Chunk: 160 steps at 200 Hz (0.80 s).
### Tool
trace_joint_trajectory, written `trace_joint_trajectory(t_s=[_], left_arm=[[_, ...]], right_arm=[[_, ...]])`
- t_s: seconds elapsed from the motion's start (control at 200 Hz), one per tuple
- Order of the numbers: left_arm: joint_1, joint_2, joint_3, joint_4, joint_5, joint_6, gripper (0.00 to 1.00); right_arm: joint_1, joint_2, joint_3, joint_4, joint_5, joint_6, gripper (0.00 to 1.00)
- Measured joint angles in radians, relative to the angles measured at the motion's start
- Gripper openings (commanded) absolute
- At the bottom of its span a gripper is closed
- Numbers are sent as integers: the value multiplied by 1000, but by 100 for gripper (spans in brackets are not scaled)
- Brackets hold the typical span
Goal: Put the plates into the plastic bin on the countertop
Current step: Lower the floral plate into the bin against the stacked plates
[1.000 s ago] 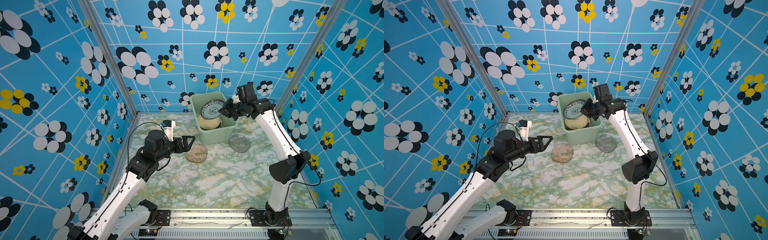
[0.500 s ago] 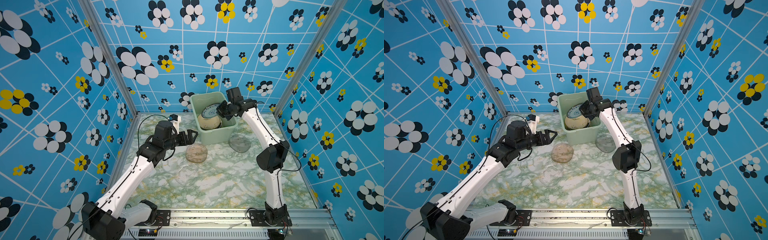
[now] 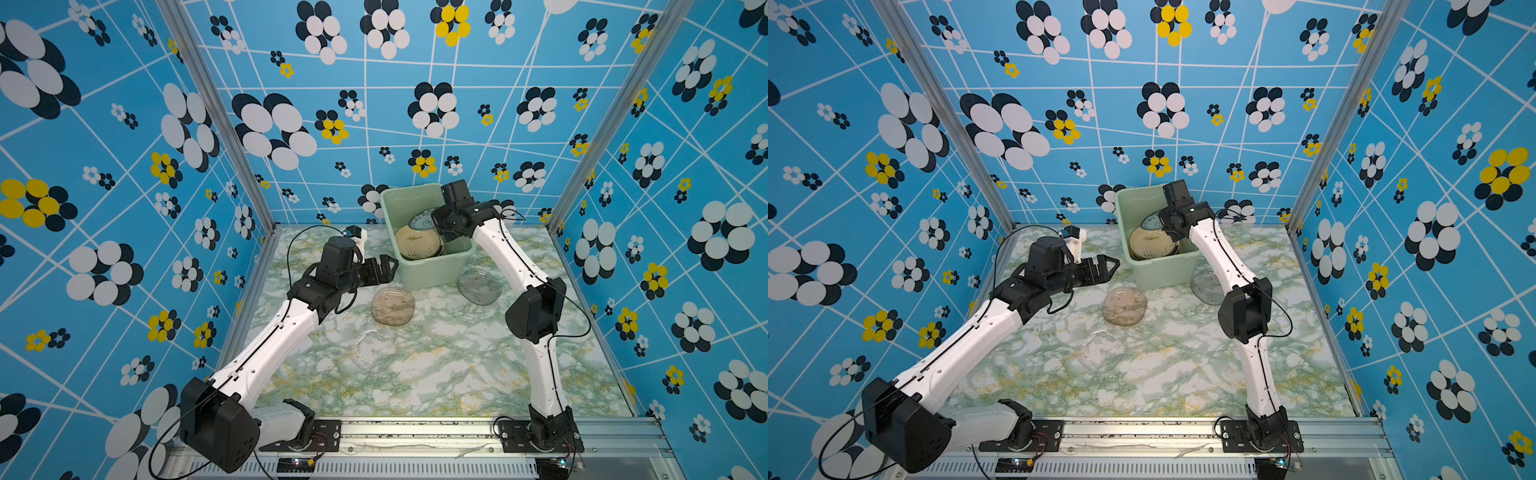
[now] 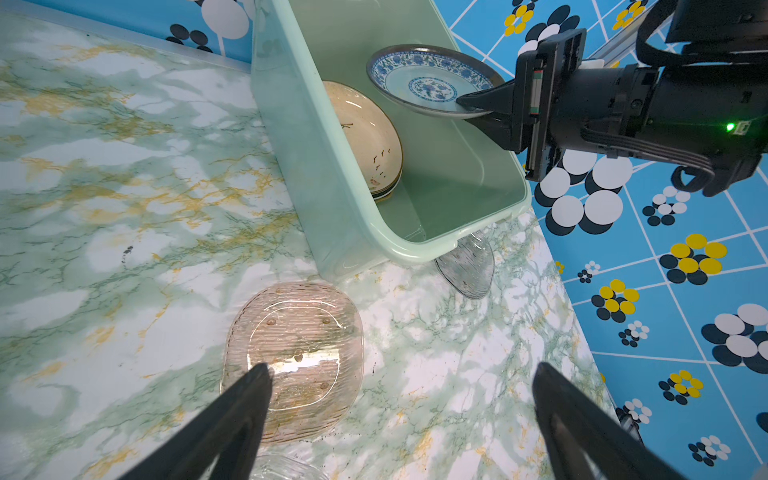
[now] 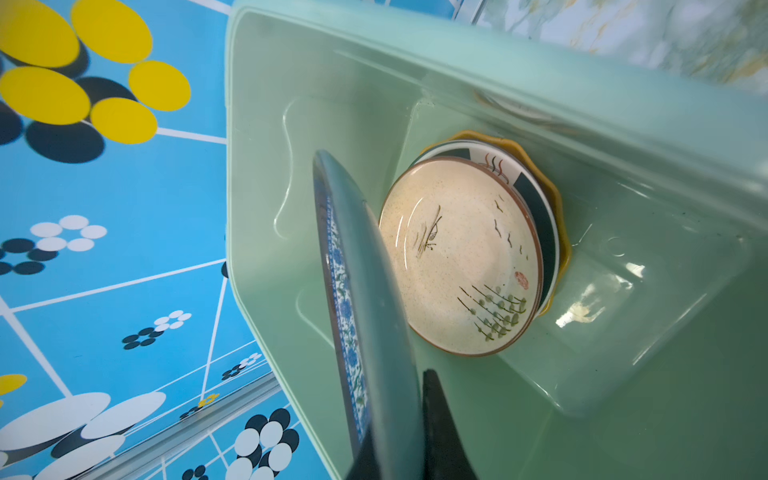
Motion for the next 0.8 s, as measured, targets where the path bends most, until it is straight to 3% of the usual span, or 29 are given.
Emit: trace_joint_trajectory(t_s=[0.32,0.8], left_arm=[[-19,11,31,0,0,1,99],[-19,15,80,-10,0,20,99]], right_arm=[[64,82,-1,21,24,89,0],[61,227,40,71,45,152,0]])
